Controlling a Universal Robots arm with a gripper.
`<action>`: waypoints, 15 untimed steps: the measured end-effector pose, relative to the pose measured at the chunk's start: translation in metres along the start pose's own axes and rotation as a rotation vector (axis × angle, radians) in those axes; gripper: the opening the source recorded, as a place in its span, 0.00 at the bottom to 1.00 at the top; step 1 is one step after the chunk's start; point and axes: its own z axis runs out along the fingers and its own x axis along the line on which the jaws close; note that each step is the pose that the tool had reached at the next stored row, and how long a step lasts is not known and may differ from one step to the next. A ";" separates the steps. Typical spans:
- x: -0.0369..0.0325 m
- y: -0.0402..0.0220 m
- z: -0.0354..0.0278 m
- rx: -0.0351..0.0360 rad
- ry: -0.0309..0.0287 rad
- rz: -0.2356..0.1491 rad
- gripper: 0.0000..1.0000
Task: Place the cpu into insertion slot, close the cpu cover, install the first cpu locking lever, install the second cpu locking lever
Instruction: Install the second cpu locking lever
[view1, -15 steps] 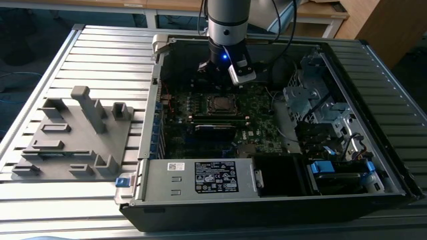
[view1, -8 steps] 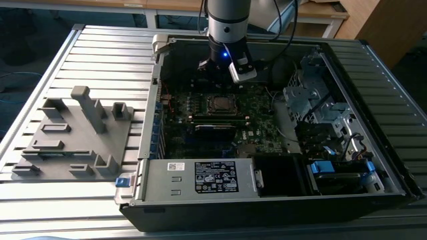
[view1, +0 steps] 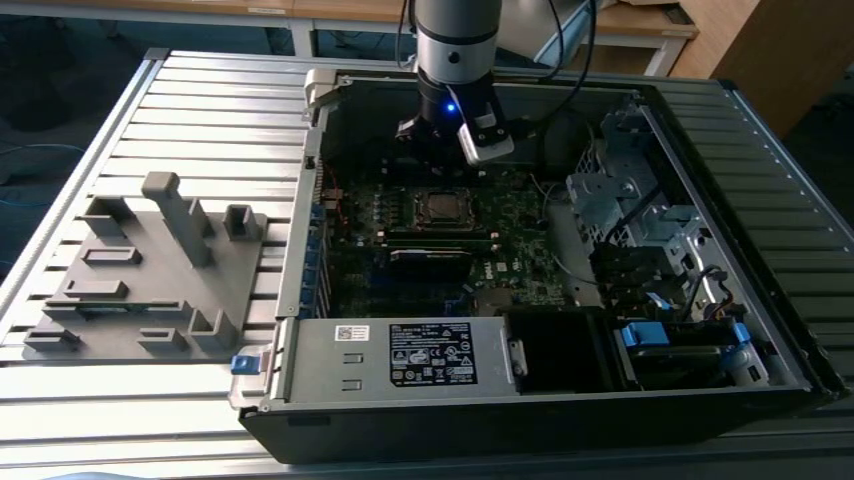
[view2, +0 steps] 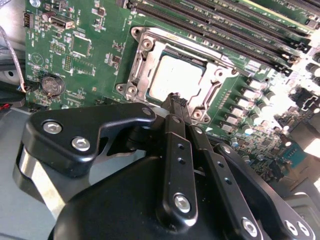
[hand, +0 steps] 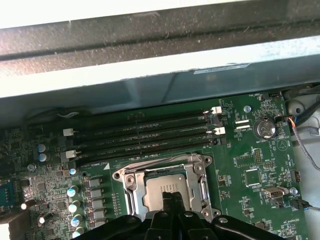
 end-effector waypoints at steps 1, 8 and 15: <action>0.0000 -0.0002 0.0000 -0.0002 0.0000 0.000 0.11; -0.0006 -0.0037 -0.0001 -0.0002 -0.0001 0.000 0.11; -0.0014 -0.0084 -0.0003 -0.0002 -0.0001 0.000 0.11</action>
